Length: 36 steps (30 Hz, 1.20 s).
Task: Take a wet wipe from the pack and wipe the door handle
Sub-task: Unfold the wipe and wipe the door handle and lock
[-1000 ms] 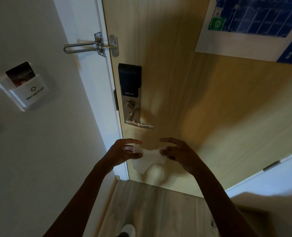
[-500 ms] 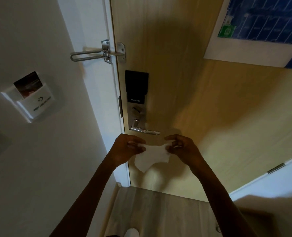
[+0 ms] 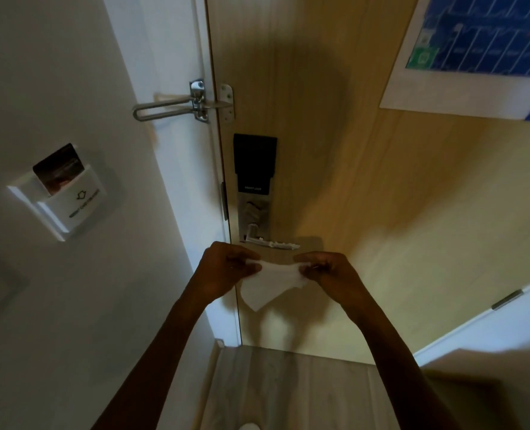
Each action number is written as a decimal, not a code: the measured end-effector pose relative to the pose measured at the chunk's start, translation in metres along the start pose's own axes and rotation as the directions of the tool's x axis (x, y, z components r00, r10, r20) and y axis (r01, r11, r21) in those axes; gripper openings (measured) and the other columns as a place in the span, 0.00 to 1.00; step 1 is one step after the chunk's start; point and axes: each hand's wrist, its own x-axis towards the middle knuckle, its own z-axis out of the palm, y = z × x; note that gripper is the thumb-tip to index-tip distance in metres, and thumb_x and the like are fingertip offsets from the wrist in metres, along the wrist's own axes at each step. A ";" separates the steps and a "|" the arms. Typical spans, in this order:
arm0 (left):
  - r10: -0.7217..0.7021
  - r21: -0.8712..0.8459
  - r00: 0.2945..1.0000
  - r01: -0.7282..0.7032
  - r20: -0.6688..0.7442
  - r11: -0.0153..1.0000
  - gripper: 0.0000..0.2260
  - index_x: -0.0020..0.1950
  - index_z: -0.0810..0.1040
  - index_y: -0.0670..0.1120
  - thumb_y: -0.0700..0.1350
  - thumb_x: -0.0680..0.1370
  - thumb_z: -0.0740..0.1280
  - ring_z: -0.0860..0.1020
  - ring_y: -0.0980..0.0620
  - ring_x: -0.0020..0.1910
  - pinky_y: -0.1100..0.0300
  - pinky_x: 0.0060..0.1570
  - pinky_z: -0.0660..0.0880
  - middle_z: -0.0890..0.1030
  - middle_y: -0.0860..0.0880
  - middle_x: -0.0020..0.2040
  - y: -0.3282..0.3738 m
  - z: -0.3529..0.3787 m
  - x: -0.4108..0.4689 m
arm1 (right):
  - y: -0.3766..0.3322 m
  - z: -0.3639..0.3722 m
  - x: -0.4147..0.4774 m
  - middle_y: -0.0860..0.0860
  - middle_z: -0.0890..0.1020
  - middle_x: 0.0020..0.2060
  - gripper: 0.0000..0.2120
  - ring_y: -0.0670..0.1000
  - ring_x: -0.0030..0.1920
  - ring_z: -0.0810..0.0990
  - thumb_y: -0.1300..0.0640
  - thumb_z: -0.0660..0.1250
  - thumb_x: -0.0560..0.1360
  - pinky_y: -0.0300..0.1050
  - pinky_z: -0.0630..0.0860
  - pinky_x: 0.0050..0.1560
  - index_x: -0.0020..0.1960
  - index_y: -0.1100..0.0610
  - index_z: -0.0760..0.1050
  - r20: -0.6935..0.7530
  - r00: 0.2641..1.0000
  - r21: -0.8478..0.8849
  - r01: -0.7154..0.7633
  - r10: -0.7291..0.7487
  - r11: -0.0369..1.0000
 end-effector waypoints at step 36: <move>0.097 -0.267 0.994 -0.083 0.039 0.960 0.02 0.44 0.78 0.50 0.46 0.77 0.67 0.79 0.51 0.47 0.68 0.36 0.76 0.81 0.48 0.48 0.033 -0.042 0.026 | -0.013 0.039 0.030 0.51 0.83 0.54 0.21 0.50 0.55 0.81 0.62 0.73 0.70 0.47 0.78 0.56 0.62 0.53 0.75 0.001 1.000 0.288 -0.030 0.031 0.957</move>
